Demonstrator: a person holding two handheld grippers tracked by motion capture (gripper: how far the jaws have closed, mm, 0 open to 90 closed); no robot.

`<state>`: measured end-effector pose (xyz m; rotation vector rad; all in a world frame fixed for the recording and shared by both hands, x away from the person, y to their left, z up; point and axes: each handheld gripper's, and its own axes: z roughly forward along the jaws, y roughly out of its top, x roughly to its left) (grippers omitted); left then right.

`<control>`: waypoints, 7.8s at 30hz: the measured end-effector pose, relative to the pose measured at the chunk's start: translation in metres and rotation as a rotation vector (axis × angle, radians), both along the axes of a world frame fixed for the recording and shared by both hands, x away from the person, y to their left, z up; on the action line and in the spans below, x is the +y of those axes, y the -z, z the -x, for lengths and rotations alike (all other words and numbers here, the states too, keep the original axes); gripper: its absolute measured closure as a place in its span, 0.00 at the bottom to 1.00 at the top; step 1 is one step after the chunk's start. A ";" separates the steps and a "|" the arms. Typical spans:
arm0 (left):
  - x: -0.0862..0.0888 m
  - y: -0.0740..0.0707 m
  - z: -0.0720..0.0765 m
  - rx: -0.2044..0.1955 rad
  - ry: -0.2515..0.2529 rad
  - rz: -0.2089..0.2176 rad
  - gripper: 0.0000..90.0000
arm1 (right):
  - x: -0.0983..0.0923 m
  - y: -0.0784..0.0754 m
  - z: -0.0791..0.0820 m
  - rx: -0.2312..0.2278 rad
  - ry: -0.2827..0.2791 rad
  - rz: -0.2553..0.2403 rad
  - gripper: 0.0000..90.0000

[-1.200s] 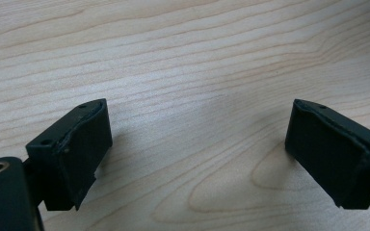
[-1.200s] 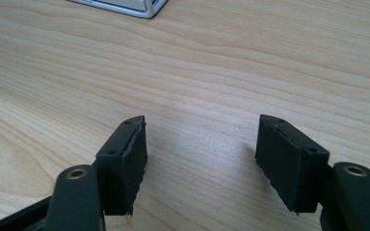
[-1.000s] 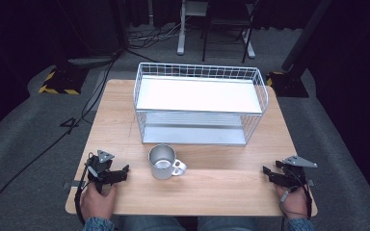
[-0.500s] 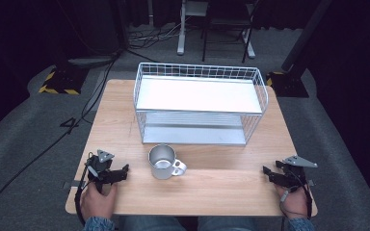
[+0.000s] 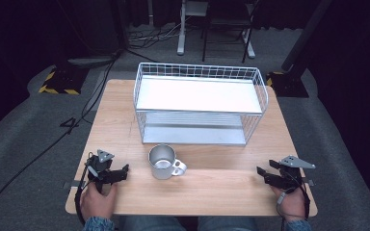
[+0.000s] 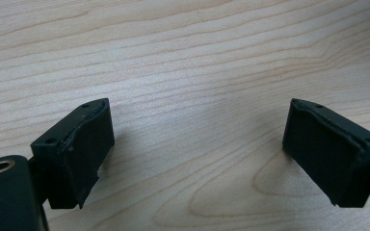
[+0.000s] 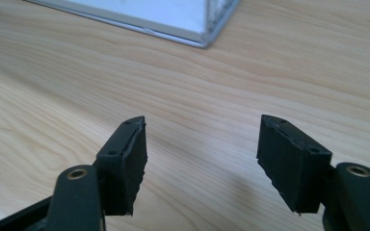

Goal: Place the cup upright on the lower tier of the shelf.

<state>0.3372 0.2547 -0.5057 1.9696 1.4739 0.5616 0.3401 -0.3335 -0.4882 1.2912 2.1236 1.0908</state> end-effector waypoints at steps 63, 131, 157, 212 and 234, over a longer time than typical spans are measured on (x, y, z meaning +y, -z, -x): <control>-0.001 0.000 -0.002 0.002 -0.009 0.003 0.12 | 0.225 -0.041 -0.012 0.044 -0.585 -0.101 0.54; -0.001 0.000 -0.002 0.002 -0.008 0.002 0.12 | 0.186 -0.077 -0.052 -0.196 -0.360 -0.027 0.80; -0.001 0.000 -0.002 0.001 -0.008 -0.001 0.12 | 0.132 -0.064 -0.082 -0.206 -0.080 0.000 0.80; -0.001 0.000 -0.001 0.002 -0.002 0.000 0.12 | 0.103 -0.064 -0.063 -0.183 -0.084 -0.088 0.49; -0.002 0.000 -0.003 0.003 -0.001 0.006 0.11 | 0.026 -0.058 -0.015 -0.080 -0.028 -0.073 0.37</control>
